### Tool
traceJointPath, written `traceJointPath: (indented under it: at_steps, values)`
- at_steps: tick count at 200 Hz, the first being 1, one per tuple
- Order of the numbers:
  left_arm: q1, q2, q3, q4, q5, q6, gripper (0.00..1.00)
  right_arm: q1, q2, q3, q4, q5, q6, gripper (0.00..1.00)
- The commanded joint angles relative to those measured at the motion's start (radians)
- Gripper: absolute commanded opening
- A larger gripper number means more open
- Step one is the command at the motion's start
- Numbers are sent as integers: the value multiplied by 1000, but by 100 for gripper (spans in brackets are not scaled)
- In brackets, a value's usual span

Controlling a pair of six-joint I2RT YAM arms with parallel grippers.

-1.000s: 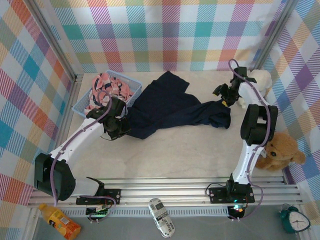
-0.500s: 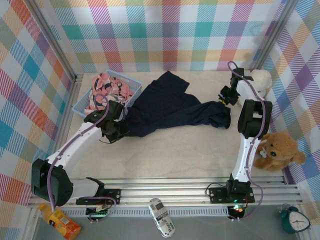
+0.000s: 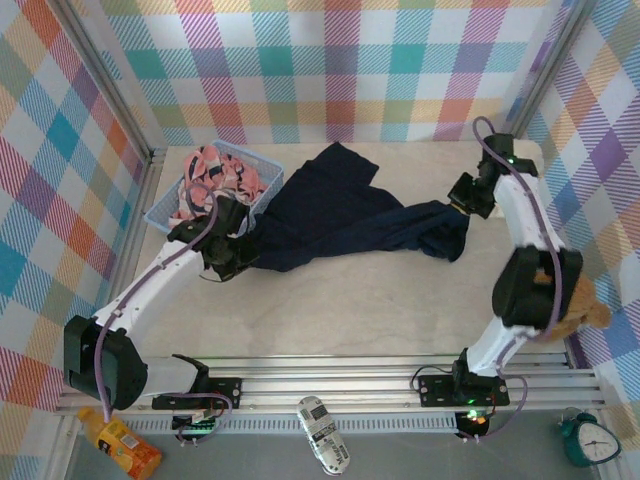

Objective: Fold and stack the mixed laundry pile

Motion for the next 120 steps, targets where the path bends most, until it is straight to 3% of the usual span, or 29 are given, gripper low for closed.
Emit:
traceJointPath:
  at_steps: [1, 23, 46, 69, 80, 88, 102, 120]
  values:
    - [3, 30, 182, 78, 13, -4, 0, -11, -102, -1, -71, -60, -58, 0]
    - [5, 180, 456, 67, 22, 62, 0, -50, -81, 172, -62, -136, -40, 0]
    - [26, 373, 792, 42, 53, 112, 0, -72, 48, 461, -39, -240, -3, 0]
    - [63, 597, 1228, -41, 93, 135, 0, -84, 256, 980, -142, -310, 34, 0]
    - [82, 709, 1526, -111, 104, 139, 0, -99, 356, 1279, -193, -335, 70, 0]
    - [101, 774, 1727, -143, 123, 135, 0, -122, 392, 1405, -171, -373, 117, 0]
    - [149, 820, 1906, -108, 171, 78, 0, -180, 328, 1342, -17, -488, 232, 0]
    - [205, 700, 1810, 15, 208, 54, 0, -234, 126, 1000, 269, -596, 342, 0]
